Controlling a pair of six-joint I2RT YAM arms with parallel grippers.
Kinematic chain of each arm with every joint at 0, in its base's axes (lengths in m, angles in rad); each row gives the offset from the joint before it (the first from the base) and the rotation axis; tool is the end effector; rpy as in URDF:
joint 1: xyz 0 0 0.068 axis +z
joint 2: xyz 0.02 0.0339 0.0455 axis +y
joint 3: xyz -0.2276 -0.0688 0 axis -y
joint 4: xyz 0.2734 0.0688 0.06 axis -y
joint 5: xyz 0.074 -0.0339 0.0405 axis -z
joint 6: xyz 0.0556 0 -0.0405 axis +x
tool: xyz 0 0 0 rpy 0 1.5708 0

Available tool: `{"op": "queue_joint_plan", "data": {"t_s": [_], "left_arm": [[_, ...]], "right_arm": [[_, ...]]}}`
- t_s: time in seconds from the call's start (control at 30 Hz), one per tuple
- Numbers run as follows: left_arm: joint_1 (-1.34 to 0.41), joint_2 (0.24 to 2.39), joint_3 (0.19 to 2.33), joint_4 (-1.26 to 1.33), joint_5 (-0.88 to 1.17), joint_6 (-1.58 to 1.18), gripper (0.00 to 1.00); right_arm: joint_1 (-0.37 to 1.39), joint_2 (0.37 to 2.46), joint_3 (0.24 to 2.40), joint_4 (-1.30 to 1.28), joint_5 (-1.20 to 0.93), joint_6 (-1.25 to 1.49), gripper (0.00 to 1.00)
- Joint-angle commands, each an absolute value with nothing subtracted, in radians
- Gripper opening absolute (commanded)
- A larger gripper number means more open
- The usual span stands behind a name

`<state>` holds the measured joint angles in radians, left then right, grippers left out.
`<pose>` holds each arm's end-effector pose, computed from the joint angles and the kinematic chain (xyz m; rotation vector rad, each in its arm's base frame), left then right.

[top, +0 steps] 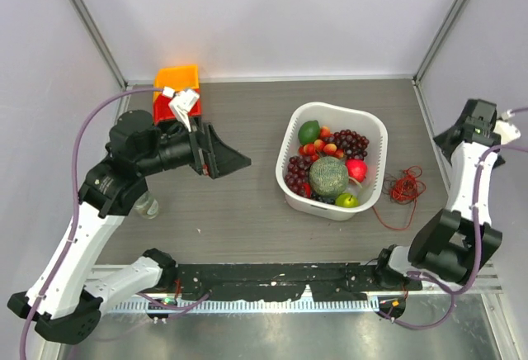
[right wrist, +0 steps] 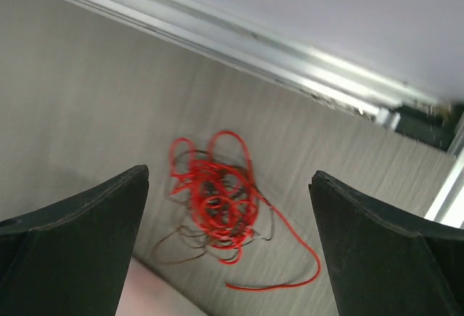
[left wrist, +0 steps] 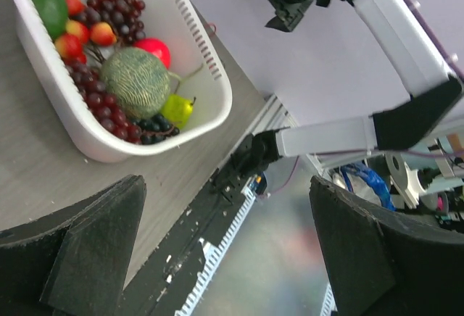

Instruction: Untangle the cables

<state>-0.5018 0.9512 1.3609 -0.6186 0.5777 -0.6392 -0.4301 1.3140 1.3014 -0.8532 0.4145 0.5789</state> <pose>0.1894 -0.1385 0.4377 0.3250 1.9212 -1.3027 0.2790 -0.1526 0.2951 1.3102 1.9924 -0.4335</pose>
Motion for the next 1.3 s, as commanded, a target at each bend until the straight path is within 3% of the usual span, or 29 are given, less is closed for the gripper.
{"op": "queue_joint_plan", "data": {"t_s": [0.0, 0.17, 0.6, 0.73, 0.77, 0.83, 0.87, 0.97, 1.1, 1.27], "left_arm": [[-0.56, 0.928, 1.303, -0.611, 0.575, -0.637, 1.0], [-0.629, 0.888, 1.217, -0.58, 0.522, -0.676, 1.0], [-0.762, 0.882, 1.126, -0.508, 0.431, -0.738, 1.0], [-0.795, 0.871, 1.134, -0.525, 0.396, -0.738, 1.0], [-0.801, 0.868, 1.134, -0.528, 0.391, -0.736, 1.0], [-0.805, 0.859, 1.135, -0.54, 0.382, -0.735, 1.0], [-0.807, 0.853, 1.137, -0.549, 0.377, -0.735, 1.0], [-0.807, 0.838, 1.144, -0.567, 0.364, -0.727, 1.0], [-0.807, 0.824, 1.157, -0.589, 0.342, -0.713, 1.0], [-0.807, 0.81, 1.158, -0.603, 0.31, -0.704, 1.0]], "right_arm": [[-0.494, 1.359, 1.148, -0.732, 0.244, 0.655, 0.97], [-0.485, 1.356, 0.984, -0.605, 0.144, 0.681, 0.95], [-0.298, 1.495, 0.822, -0.503, 0.278, 0.75, 0.91], [-0.296, 1.551, 0.825, -0.511, 0.282, 0.738, 0.59], [-0.296, 1.555, 0.847, -0.52, 0.296, 0.727, 0.42], [-0.298, 1.545, 0.885, -0.572, 0.327, 0.706, 0.19], [-0.299, 1.536, 0.903, -0.586, 0.351, 0.7, 0.13], [-0.298, 1.433, 0.992, -0.682, 0.463, 0.693, 0.01], [-0.298, 1.229, 1.132, -0.726, 0.529, 0.645, 0.01], [-0.279, 1.028, 1.288, -0.626, 0.301, 0.523, 0.01]]}}
